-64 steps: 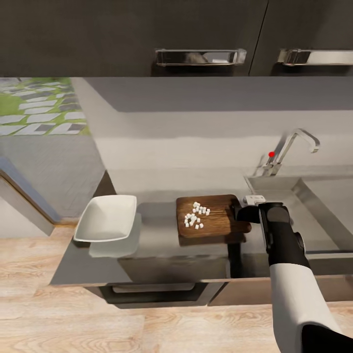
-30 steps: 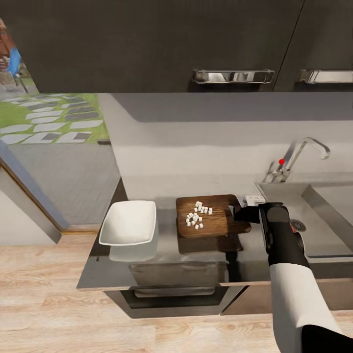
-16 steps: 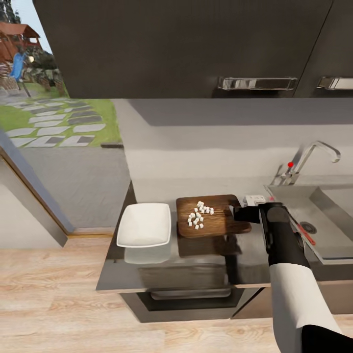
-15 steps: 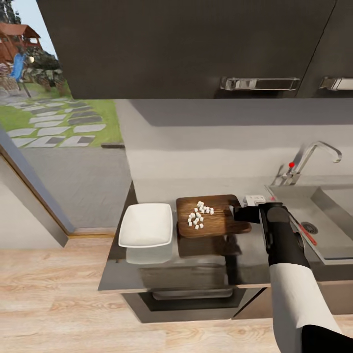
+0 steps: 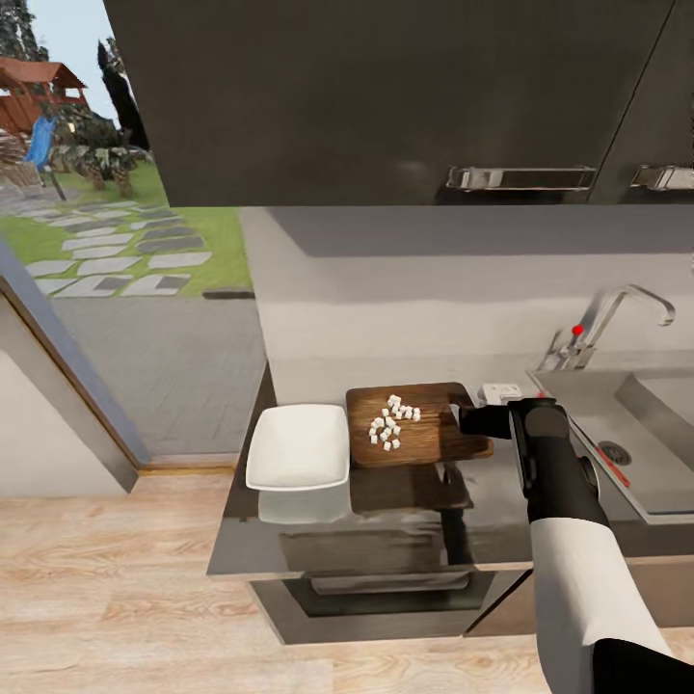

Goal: In the kitchen, take the Vidalia onion out of the sink, dice it on the chopping board with the paring knife, put the diced onion into the bowl on the countertop, then place both the paring knife and the chopping board into the sink.

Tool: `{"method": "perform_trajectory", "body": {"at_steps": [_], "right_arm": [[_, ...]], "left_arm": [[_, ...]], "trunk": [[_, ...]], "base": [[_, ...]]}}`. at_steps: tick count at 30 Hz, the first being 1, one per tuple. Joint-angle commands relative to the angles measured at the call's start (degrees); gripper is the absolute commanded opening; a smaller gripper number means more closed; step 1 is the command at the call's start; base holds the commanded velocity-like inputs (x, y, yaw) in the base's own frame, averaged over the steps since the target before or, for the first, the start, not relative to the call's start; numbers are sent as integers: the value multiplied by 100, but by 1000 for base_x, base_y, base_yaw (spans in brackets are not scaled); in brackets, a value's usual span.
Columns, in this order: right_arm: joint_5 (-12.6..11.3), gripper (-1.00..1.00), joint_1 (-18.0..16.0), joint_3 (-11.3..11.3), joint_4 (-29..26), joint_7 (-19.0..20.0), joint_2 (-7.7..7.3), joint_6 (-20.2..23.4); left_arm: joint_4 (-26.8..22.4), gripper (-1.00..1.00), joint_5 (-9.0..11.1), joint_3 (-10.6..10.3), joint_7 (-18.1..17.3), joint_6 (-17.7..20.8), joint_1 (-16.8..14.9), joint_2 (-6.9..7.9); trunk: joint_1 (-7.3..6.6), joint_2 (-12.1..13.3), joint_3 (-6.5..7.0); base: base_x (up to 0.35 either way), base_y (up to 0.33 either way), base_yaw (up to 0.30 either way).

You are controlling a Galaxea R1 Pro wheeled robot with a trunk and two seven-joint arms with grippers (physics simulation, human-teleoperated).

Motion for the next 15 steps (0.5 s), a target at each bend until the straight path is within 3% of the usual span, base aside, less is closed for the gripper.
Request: {"method": "perform_trajectory", "body": {"at_steps": [1, 7, 15], "right_arm": [[48, -100, -7, -14, -4, 60, 9, 15], [45, -100, -7, -13, -4, 60, 11, 15], [46, -100, -7, -14, -4, 60, 9, 15]], "left_arm": [[25, 100, 59, -48, 1, -45, -10, -2], [25, 100, 62, -48, 1, -49, -11, -1], [25, 100, 61, -48, 1, -51, -10, -2]], "trunk": [[4, -11, -2], [4, -11, 52], [4, -11, 124]], "base": [[0, 0, 0], [0, 35, 0], [0, 263, 0]]}}
